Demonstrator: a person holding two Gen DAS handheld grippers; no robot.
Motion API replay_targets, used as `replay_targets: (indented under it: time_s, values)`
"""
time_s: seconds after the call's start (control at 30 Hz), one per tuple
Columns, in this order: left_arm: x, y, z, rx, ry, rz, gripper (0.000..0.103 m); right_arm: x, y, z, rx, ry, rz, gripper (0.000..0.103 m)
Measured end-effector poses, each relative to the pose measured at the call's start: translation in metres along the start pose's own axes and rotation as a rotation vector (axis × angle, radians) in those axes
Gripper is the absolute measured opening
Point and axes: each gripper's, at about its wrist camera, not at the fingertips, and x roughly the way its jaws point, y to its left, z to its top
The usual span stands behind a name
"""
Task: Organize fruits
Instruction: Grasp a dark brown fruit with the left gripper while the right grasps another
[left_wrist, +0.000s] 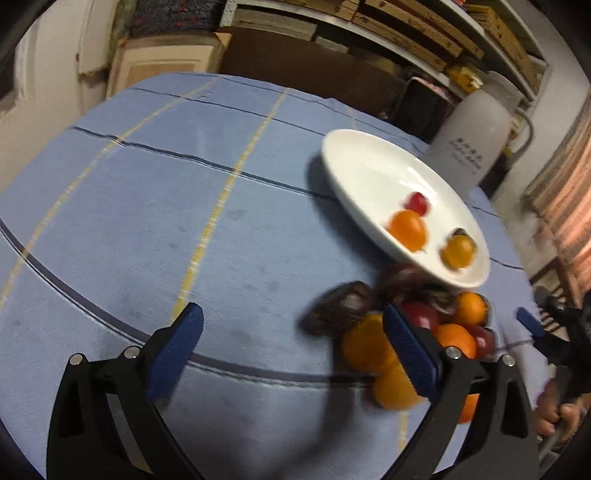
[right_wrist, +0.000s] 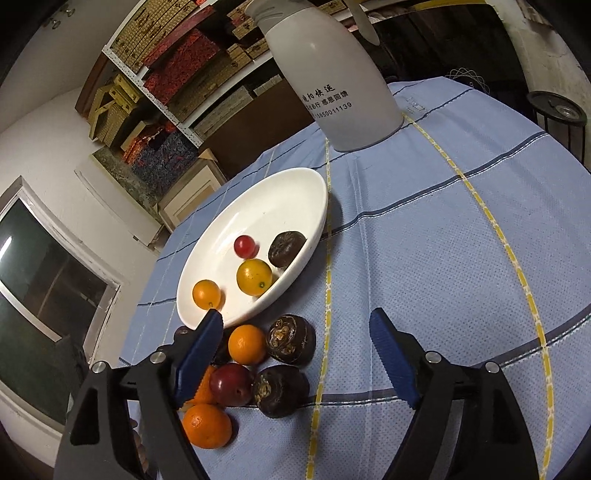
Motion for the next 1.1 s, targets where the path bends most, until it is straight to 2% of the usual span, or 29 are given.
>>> replay_targets:
  time_s: [0.13,0.27,0.53,0.6,0.63,0.67,0.73,0.83,0.93,1.0,1.1]
  values:
    - [-0.011,0.033,0.008,-0.127,-0.052,0.059,0.096,-0.002,-0.001,0.000,0.002,-0.002,0.006,0.082]
    - [-0.017,0.051,0.007,-0.207,-0.065,-0.016,0.096,-0.002,0.002,-0.001,-0.012,0.003,0.005,0.082]
    - [-0.002,0.028,0.013,-0.097,-0.049,0.017,0.096,-0.001,0.006,-0.002,-0.034,0.006,-0.005,0.082]
    - [0.002,0.022,0.015,-0.076,-0.039,0.023,0.090,0.001,0.006,-0.003,-0.035,0.011,-0.011,0.082]
    - [0.004,0.018,0.015,-0.058,-0.032,0.030,0.077,0.001,0.006,-0.003,-0.035,0.013,-0.013,0.082]
    - [0.008,0.012,0.015,-0.030,-0.022,0.044,0.070,0.002,0.006,-0.003,-0.036,0.015,-0.015,0.082]
    - [0.011,0.004,0.014,0.014,-0.009,0.067,0.065,0.002,0.007,-0.004,-0.039,0.018,-0.016,0.082]
    - [0.012,-0.009,0.012,0.082,-0.016,0.110,0.065,0.004,0.009,-0.004,-0.051,0.024,-0.020,0.082]
    - [0.014,-0.019,0.010,0.128,-0.007,0.102,0.063,0.005,0.010,-0.005,-0.059,0.032,-0.021,0.082]
    - [0.021,-0.020,0.009,0.142,0.019,0.099,0.053,0.006,0.011,-0.006,-0.065,0.040,-0.020,0.082]
    - [0.025,-0.019,0.010,0.155,0.008,0.124,0.045,0.008,0.012,-0.008,-0.069,0.061,-0.009,0.082]
